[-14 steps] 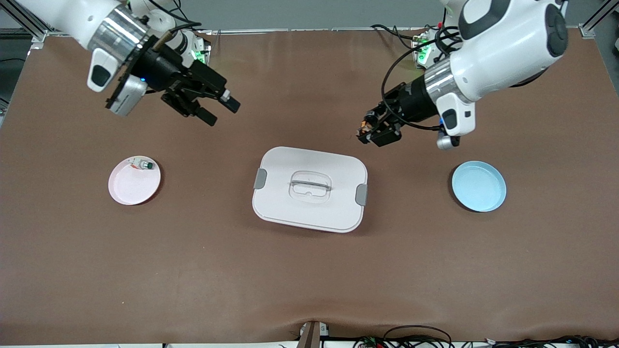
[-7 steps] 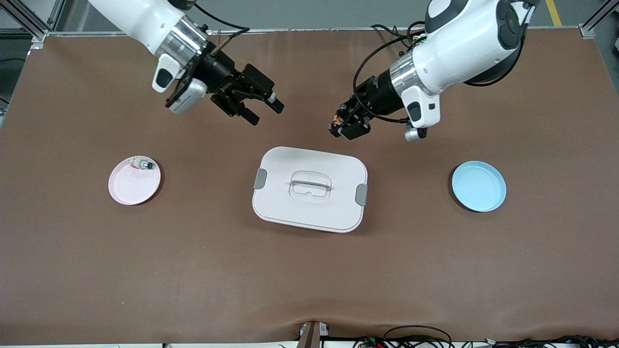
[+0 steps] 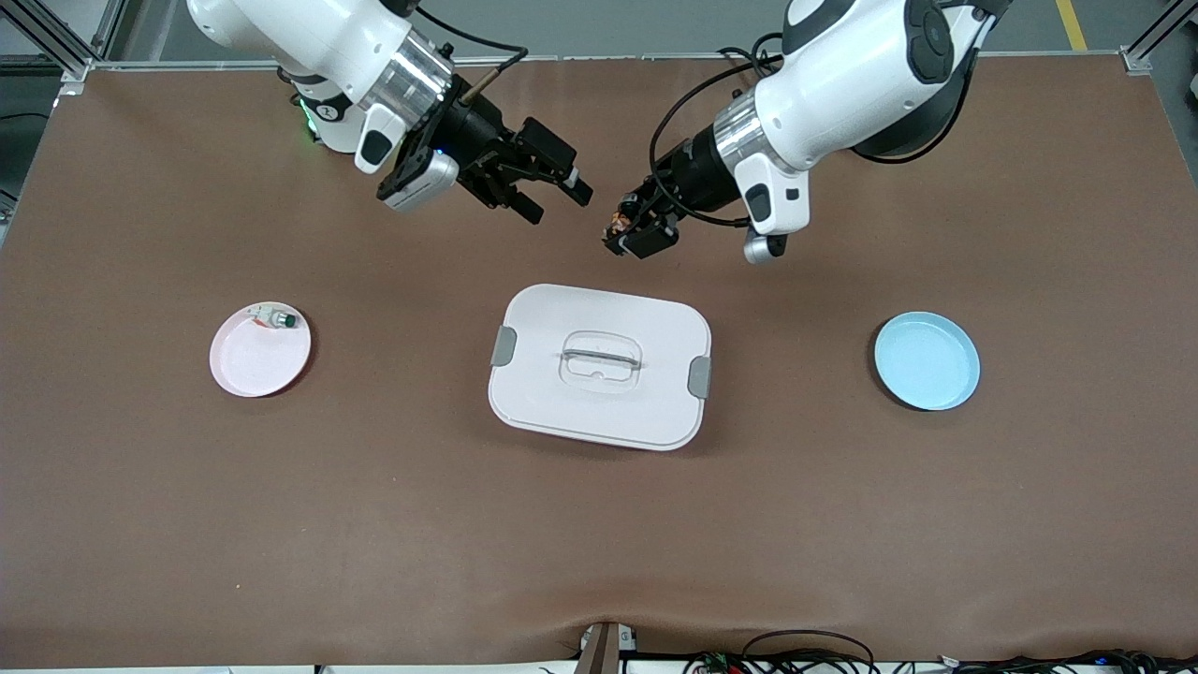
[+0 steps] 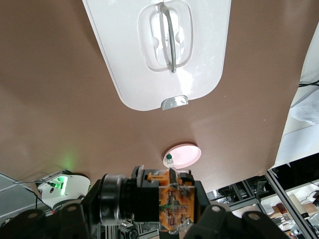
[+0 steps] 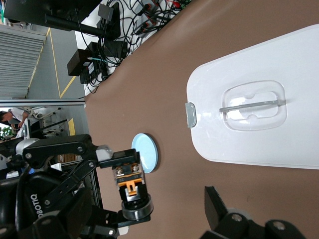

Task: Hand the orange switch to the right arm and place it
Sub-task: 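Bring the switch above the box while the right gripper reaches toward it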

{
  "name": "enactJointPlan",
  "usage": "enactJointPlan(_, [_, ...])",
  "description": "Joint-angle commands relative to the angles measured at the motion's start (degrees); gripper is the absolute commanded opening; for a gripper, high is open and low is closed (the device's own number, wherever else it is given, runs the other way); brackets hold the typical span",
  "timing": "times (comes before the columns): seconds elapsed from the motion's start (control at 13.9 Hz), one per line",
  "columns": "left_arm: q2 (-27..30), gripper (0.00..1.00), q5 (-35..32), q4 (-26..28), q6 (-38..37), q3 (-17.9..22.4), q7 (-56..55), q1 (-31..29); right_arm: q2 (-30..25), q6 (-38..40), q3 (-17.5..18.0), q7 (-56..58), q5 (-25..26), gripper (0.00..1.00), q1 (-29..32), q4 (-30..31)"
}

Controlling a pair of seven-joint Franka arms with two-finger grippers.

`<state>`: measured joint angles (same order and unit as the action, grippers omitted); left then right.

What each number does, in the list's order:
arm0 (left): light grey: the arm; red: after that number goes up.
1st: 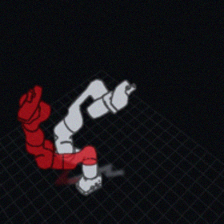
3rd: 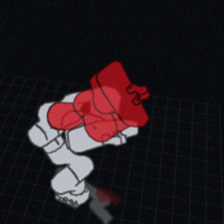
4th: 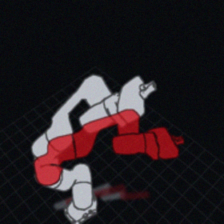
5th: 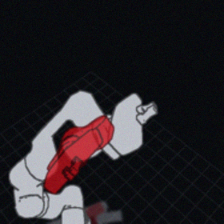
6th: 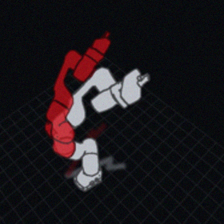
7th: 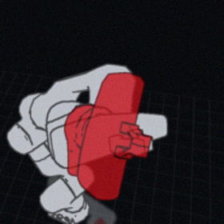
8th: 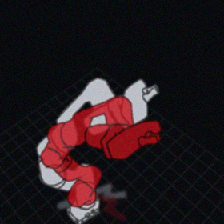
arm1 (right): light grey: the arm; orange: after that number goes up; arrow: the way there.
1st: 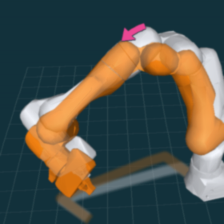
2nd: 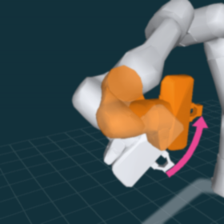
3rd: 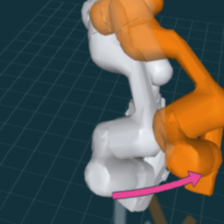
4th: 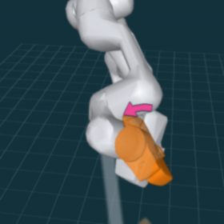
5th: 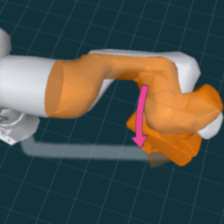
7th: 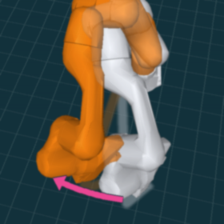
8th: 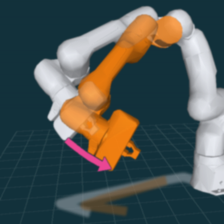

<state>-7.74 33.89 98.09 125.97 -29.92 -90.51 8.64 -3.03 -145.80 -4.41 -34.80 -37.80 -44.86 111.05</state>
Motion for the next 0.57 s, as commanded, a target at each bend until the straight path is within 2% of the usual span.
enactJointPlan(0.0, [-0.6, 0.27, -3.12, -0.09, 1.65, -0.23, -3.52, 1.2, -0.39, -1.15, -0.69, -0.8, -1.05, 1.0, -1.46, 0.57])
enactJointPlan(0.22, [-0.78, 0.27, -3.48, 0.0, 2.17, -0.23, -3.88, 1.56, -0.31, -2.11, -0.77, -0.71, -1.05, 1.0, -2.25, 1.0])
enactJointPlan(0.5, [-0.87, 0.27, -3.48, 0.0, 2.88, -0.23, -4.23, 2.09, 1.36, -7.21, -0.69, -0.71, -1.05, 1.0, -4.01, 3.2])
